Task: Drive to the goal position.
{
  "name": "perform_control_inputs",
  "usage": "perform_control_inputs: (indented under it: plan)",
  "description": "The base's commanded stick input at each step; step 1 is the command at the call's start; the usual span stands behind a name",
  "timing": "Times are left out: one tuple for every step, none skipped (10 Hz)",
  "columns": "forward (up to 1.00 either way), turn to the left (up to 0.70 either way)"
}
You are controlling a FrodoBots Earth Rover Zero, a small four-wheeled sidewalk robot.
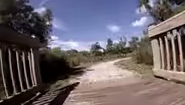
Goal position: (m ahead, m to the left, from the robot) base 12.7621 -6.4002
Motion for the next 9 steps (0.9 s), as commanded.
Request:
perform_control_inputs:
  plan:
    - [0.88,0.0]
    - [0.85,-0.21]
    - [0.85,-0.27]
    - [0.85,-0.27]
    - [0.85,-0.27]
    - [0.85,-0.04]
    - [0.85,0.0]
    - [0.85,0.0]
    - [0.85,0.0]
